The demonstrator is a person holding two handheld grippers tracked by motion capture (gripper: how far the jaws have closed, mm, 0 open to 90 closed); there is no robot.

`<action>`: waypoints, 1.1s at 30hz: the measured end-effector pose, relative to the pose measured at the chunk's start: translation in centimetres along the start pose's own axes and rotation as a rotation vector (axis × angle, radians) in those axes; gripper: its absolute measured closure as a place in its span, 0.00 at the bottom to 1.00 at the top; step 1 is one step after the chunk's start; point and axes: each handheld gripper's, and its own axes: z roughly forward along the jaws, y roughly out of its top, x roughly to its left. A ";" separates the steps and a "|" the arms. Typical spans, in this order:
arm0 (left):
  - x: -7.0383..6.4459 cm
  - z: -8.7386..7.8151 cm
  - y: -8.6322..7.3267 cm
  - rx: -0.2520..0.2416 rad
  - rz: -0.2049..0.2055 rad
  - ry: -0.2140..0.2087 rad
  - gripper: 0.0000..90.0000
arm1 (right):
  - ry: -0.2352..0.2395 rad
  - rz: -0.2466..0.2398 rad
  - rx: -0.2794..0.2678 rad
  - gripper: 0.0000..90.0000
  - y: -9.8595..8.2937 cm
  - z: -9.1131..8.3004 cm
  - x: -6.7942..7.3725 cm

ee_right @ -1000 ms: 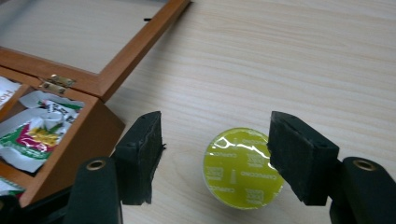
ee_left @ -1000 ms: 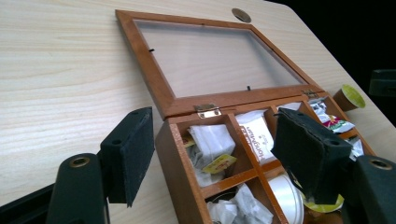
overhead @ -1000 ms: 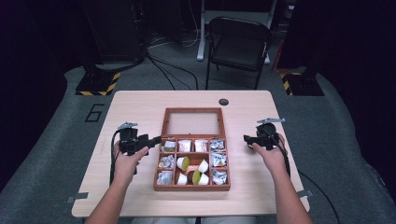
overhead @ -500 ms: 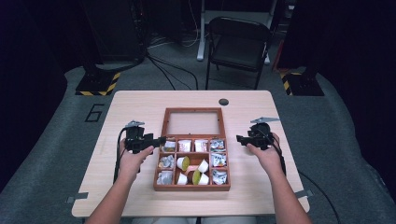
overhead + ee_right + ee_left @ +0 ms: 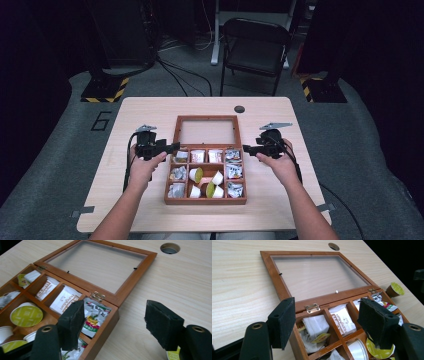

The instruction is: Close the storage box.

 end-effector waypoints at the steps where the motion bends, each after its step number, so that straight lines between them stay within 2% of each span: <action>1: 0.1 0.0 0.1 -0.001 0.004 0.003 0.33 | 0.006 0.001 -0.004 0.33 0.1 -0.1 0.1; 4: 0.2 -0.1 0.3 -0.002 0.006 0.007 0.34 | -0.001 -0.024 -0.005 0.31 0.3 0.0 0.3; 7: 0.3 0.0 0.5 -0.001 0.009 0.006 0.34 | 0.005 -0.025 -0.001 0.32 0.4 0.0 0.5; 9: 0.4 0.0 0.6 -0.003 0.012 0.005 0.34 | 0.004 -0.047 -0.002 0.32 0.5 0.0 0.5; 11: 0.3 0.0 0.8 -0.012 0.009 -0.004 0.33 | 0.019 -0.044 -0.004 0.34 0.7 0.0 0.5; 13: 0.3 0.1 0.9 -0.013 0.007 -0.016 0.33 | 0.014 -0.050 -0.006 0.36 1.0 -0.2 0.6; 16: 0.2 0.3 1.2 -0.002 0.019 -0.008 0.34 | 0.010 -0.054 -0.001 0.37 1.2 -0.3 0.7; 24: 0.2 0.6 2.2 -0.006 0.039 -0.008 0.36 | 0.015 -0.012 -0.009 0.41 2.3 -0.3 0.4; 26: 0.3 0.8 2.3 -0.006 0.044 -0.005 0.37 | 0.004 -0.010 -0.012 0.42 2.5 -0.3 0.2; 29: 0.7 1.1 2.4 -0.003 0.036 -0.004 0.37 | 0.006 0.007 -0.016 0.42 2.8 -0.2 -0.2; 33: 1.1 1.6 2.5 0.007 0.023 -0.004 0.37 | 0.017 -0.004 -0.015 0.42 2.9 0.1 -0.4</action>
